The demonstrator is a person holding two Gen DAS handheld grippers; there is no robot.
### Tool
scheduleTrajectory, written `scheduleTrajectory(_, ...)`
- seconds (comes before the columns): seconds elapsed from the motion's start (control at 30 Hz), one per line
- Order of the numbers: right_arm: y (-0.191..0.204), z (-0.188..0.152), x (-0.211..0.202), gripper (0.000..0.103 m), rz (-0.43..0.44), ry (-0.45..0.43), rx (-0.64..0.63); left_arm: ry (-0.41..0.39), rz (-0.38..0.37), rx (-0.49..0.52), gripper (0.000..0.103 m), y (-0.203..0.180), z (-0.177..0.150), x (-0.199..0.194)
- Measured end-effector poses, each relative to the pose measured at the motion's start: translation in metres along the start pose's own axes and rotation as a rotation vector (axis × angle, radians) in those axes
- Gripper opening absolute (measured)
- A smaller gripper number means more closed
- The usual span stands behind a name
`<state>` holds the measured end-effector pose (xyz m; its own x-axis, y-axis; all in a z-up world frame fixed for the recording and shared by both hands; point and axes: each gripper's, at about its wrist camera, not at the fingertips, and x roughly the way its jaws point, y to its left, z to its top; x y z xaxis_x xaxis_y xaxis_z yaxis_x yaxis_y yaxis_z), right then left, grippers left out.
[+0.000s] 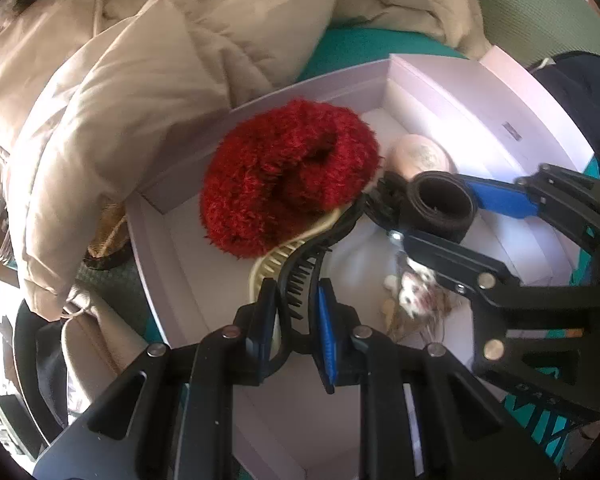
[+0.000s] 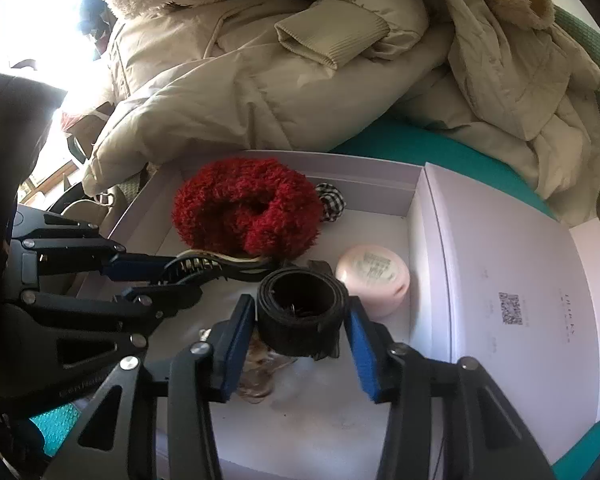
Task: Organize objects
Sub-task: 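Lower the black claw clip and black ring into the box, then open both tools to release the black clip and ring in the box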
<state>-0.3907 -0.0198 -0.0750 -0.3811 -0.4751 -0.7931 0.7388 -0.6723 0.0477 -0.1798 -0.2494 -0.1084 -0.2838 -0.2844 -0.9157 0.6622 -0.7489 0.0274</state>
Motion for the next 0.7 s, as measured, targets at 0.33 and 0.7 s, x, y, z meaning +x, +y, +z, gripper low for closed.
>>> scheduleTrajectory(0.33, 0.004, 0.005, -0.014, 0.053, -0.033, -0.015, -0.006, -0.013, 0.011, -0.04, 0.026, 0.011, -0.001, -0.011)
scheduleTrajectory(0.7, 0.008, 0.017, -0.041, 0.056, -0.069, -0.048, -0.007, -0.091, 0.055, -0.064, 0.047, 0.022, 0.008, -0.052)
